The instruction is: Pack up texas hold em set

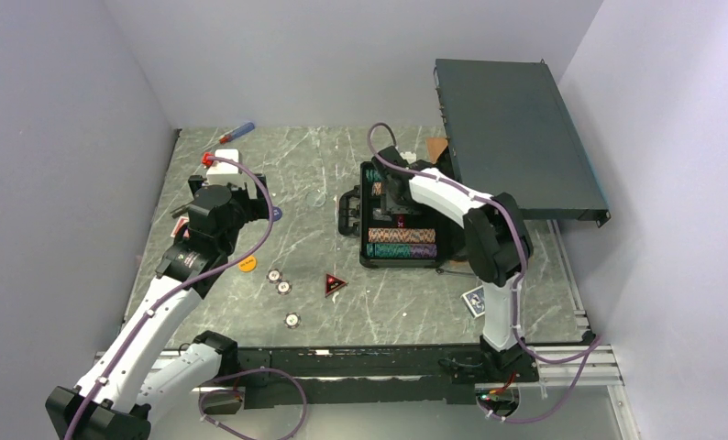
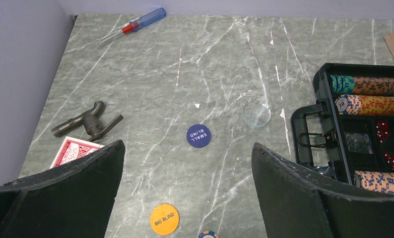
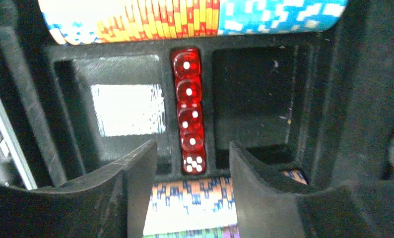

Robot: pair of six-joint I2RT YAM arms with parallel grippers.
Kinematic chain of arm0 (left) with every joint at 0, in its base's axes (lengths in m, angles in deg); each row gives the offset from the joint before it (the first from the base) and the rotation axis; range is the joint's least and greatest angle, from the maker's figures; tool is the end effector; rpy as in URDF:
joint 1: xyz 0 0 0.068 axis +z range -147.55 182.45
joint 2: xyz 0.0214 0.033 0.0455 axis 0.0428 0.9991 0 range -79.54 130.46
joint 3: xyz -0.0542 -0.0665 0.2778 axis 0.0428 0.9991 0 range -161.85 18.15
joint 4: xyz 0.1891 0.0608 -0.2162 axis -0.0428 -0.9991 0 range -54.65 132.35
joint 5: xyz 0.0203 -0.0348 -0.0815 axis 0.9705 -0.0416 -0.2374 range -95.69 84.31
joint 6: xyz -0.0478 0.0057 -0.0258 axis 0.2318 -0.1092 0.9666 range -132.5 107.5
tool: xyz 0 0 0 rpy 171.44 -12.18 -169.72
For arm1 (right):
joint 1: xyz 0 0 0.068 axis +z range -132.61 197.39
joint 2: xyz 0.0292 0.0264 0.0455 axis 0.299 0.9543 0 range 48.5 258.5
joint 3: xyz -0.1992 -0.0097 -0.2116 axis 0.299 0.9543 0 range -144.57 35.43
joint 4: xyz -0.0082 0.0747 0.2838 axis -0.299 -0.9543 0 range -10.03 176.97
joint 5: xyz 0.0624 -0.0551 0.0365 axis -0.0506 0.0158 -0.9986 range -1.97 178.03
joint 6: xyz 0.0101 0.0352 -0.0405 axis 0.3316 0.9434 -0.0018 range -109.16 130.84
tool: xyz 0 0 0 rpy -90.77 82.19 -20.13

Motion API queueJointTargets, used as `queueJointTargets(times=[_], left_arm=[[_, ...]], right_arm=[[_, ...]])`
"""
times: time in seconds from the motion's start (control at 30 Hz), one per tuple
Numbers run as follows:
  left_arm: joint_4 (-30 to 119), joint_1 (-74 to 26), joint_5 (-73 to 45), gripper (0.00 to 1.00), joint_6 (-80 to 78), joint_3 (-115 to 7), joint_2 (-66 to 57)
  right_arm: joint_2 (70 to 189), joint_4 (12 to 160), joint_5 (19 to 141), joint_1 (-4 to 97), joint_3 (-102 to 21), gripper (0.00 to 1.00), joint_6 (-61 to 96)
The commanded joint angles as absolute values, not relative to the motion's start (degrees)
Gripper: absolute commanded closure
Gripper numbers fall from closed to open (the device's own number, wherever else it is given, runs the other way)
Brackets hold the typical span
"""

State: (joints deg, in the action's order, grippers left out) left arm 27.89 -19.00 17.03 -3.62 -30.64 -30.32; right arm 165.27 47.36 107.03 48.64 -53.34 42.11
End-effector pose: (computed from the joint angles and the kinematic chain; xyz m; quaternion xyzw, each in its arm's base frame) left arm 0.2091 -0.0669 0.3577 -0.0343 0.7857 -0.0056 0.6176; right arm 0.4021 0.2300 0.1873 0.0322 0.9675 -0.0391 0.2477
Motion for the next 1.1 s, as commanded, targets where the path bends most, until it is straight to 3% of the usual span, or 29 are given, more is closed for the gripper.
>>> queueJointTargets(times=[0.0, 0.27, 0.67, 0.87, 1.07], left_arm=[[29.26, -18.99, 16.28, 0.01, -2.75, -33.02, -31.34], [29.32, -19.08, 14.03, 0.01, -2.12, -32.91, -32.19], [26.98, -19.43, 10.0, 0.01, 0.77, -34.23, -33.49], [26.82, -19.67, 9.06, 0.01, 1.21, -34.35, -34.58], [26.89, -19.78, 8.0, 0.01, 1.67, -34.34, -35.81]], right_arm=[[153.53, 45.32, 106.21, 49.41, -51.82, 0.39, 39.79], [130.66, 46.38, 102.87, 64.12, -33.33, 0.14, 32.13], [95.89, 45.01, 104.98, 65.04, -2.29, 0.08, 64.28], [95.36, 18.28, 116.61, 64.47, -2.35, 0.0, 94.19], [93.41, 20.88, 114.86, 53.22, 3.82, 0.0, 97.64]])
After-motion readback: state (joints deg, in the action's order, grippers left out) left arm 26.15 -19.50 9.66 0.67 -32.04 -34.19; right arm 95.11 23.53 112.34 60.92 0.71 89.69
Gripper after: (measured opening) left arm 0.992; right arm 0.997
